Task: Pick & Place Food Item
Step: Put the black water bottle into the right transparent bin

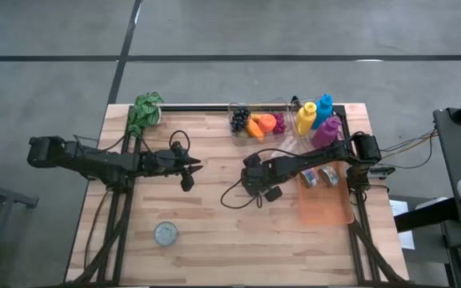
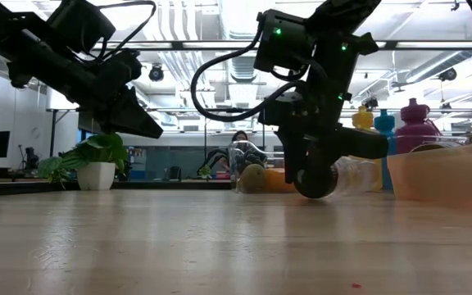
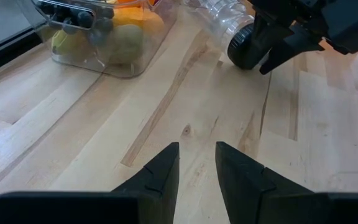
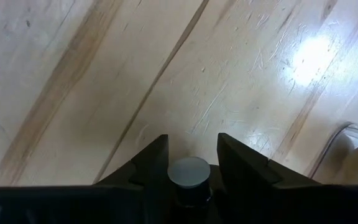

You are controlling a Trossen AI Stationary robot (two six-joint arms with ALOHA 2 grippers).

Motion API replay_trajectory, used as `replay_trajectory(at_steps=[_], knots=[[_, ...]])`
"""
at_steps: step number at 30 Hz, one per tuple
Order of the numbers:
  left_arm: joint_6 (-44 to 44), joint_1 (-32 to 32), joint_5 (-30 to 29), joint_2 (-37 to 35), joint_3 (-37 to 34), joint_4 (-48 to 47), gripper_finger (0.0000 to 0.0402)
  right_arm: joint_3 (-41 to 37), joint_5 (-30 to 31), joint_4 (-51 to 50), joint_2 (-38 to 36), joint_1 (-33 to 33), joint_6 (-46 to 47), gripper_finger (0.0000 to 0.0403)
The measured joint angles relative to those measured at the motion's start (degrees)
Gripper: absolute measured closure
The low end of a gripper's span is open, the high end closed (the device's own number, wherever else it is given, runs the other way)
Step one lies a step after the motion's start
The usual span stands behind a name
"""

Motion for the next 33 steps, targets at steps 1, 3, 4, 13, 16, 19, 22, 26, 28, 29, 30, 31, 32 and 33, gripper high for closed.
replay_trajectory(at_steps=[1, 3, 4, 13, 16, 19, 22, 26, 28, 29, 30, 31, 32, 33], knots=[[0.00, -0.02, 0.00, 0.00, 0.00, 0.00, 0.0293, 0.00, 0.00, 0.00, 0.00, 0.00, 0.00, 0.0275], [0.00, 0.00, 0.00, 0.00, 0.00, 0.00, 0.0293, 0.00, 0.00, 0.00, 0.00, 0.00, 0.00, 0.0284], [0.00, 0.00, 0.00, 0.00, 0.00, 0.00, 0.0293, 0.00, -0.01, 0.00, 0.00, 0.00, 0.00, 0.0287], [0.04, 0.00, 0.00, 0.00, 0.00, 0.00, 0.0293, 0.00, -0.02, 0.12, 0.00, 0.00, 0.05, 0.0318], [0.15, 0.00, 0.00, 0.00, 0.00, 0.00, 0.0293, 0.00, -0.02, 0.19, 0.00, 0.00, 0.14, 0.0327], [0.15, -0.01, 0.00, 0.00, 0.00, 0.00, 0.0293, 0.00, -0.02, 0.24, 0.00, 0.00, 0.18, 0.0327], [0.15, -0.02, 0.00, 0.00, 0.00, 0.00, 0.0293, 0.00, -0.02, 0.26, 0.00, 0.00, 0.11, 0.0320], [0.15, -0.01, 0.00, 0.00, 0.00, 0.00, 0.0293, 0.00, 0.04, 0.53, 0.00, -0.04, 0.08, 0.0322], [0.15, 0.00, 0.00, 0.00, 0.00, 0.00, 0.0293, 0.19, 0.04, 0.58, 0.00, -0.04, 0.25, 0.0327], [0.15, -0.02, 0.00, 0.00, 0.00, 0.00, 0.0293, 0.38, 0.04, 0.65, 0.00, -0.04, 0.26, 0.0328], [0.15, -0.02, 0.00, 0.00, 0.00, 0.00, 0.0293, 0.68, 0.04, 0.64, 0.00, -0.02, 0.35, 0.0329], [0.15, 0.00, 0.02, 0.00, 0.00, 0.00, 0.0293, 1.01, 0.04, 0.64, 0.00, 0.06, 0.66, 0.0330], [0.15, 0.00, 0.02, 0.00, 0.00, 0.00, 0.0293, 1.37, 0.04, 0.68, -0.02, 0.08, 1.28, 0.0330], [0.15, 0.00, 0.02, 0.00, 0.00, 0.00, 0.0293, 1.70, 0.02, 0.71, -0.04, 0.13, 1.71, 0.0329]])
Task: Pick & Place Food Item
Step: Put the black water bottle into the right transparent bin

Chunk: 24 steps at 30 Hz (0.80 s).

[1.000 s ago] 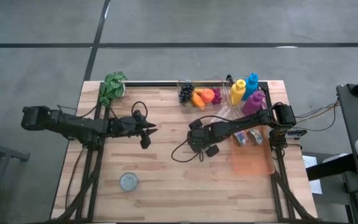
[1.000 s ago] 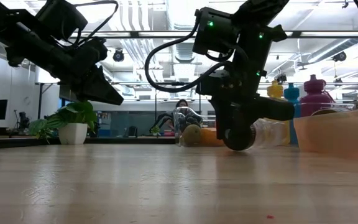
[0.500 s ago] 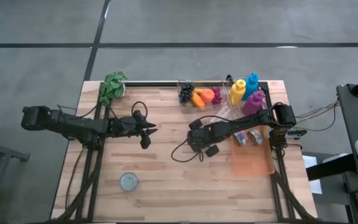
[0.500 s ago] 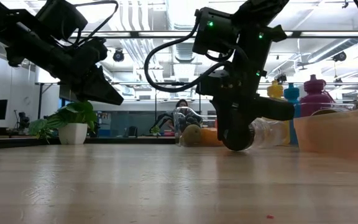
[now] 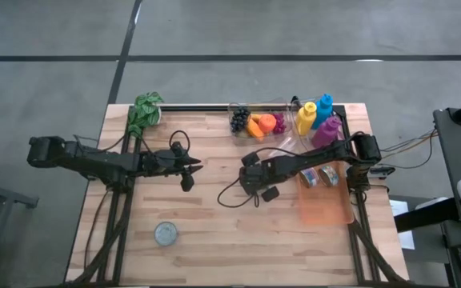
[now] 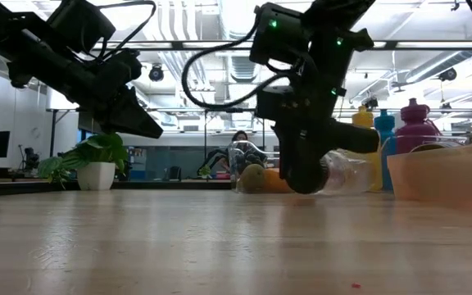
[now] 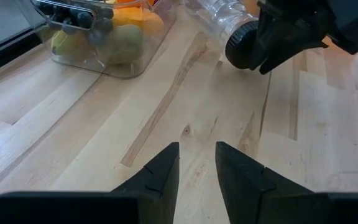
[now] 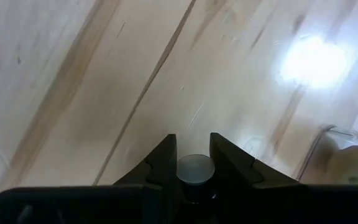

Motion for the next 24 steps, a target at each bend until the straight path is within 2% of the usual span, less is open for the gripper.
replay_trajectory(at_steps=[14, 24], knots=[[-0.02, -0.02, 0.42, 0.00, 0.00, 0.00, 0.0293, 3.37, -0.11, 0.42, -3.65, 0.00, 2.19, 0.0329], [-0.02, -0.02, 0.45, 0.00, 0.00, 0.13, 0.0293, 2.55, -0.13, 2.94, -13.81, 0.00, 7.42, 0.0329]])
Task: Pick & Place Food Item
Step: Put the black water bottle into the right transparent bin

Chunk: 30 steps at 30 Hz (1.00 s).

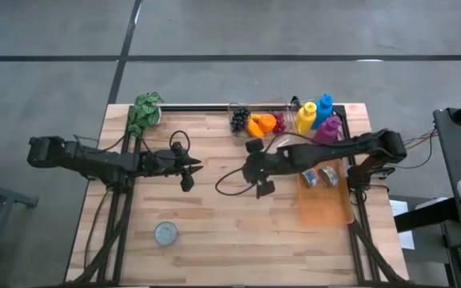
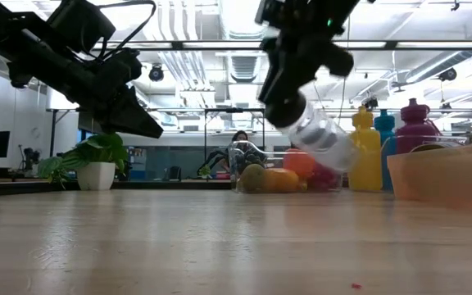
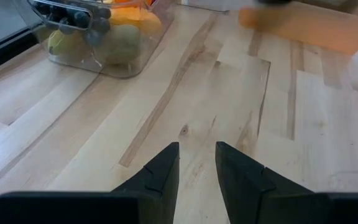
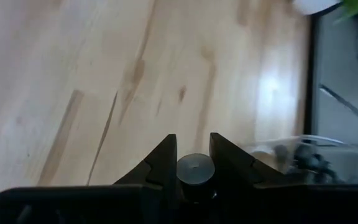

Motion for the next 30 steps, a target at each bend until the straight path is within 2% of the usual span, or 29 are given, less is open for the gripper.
replay_trajectory(at_steps=[7, 16, 22, 27, 30], knots=[[0.00, 0.02, 0.16, 0.00, 0.00, 0.15, 0.0293, -3.57, 0.12, 3.67, -10.25, 0.02, 3.25, 0.0328], [0.00, 0.01, 0.40, 0.00, 0.02, 0.33, 0.0293, -14.98, 0.48, 19.33, -26.15, -0.02, 6.07, 0.0328], [0.00, 0.00, 0.42, 0.00, 0.02, 0.34, 0.0293, -22.10, 7.80, 26.72, -35.19, 0.00, 9.39, 0.0330], [0.00, 0.02, 0.42, 0.02, 0.00, 0.33, 0.0293, -25.04, 19.20, 28.27, -40.33, 0.01, 13.48, 0.0328], [0.00, 0.02, 0.42, 0.00, 0.02, 0.33, 0.0293, -25.38, 22.87, 28.77, -42.66, -0.02, 14.61, 0.0329]])
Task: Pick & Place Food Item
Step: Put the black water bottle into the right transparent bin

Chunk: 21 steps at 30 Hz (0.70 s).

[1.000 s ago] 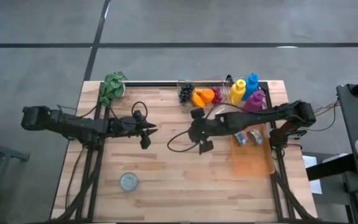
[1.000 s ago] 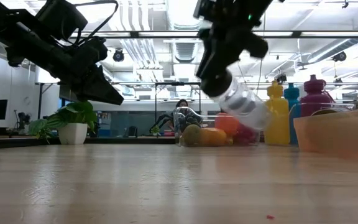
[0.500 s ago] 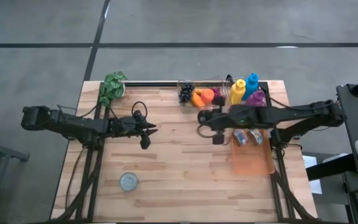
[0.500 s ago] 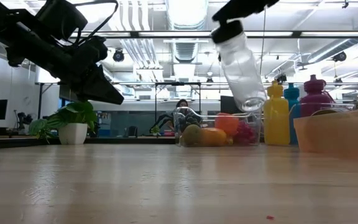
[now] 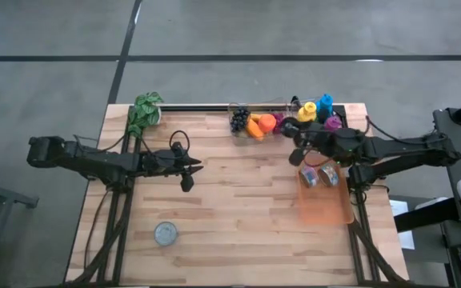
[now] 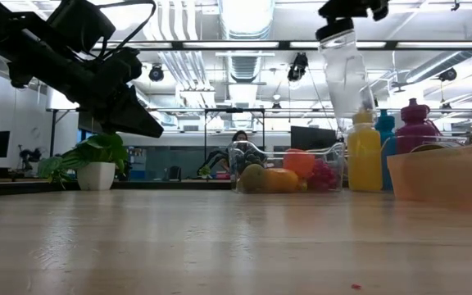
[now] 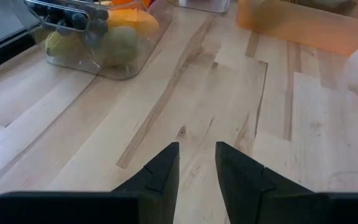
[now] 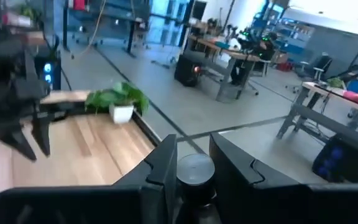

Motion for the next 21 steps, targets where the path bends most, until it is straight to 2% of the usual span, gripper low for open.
replay_trajectory(at_steps=[8, 12, 21], knots=[[0.00, 0.00, 0.09, 0.02, 0.00, 0.05, 0.0293, 0.28, 10.61, 1.05, -4.72, 0.02, -0.71, 0.0329], [0.00, 0.00, 0.09, 0.00, 0.00, 0.09, 0.0293, -1.48, 13.79, 1.63, -7.93, 0.02, 1.81, 0.0327], [0.00, -0.01, 0.09, 0.00, -0.01, 0.13, 0.0293, -10.19, 19.75, 13.73, -12.76, 0.00, 1.21, 0.0327]])
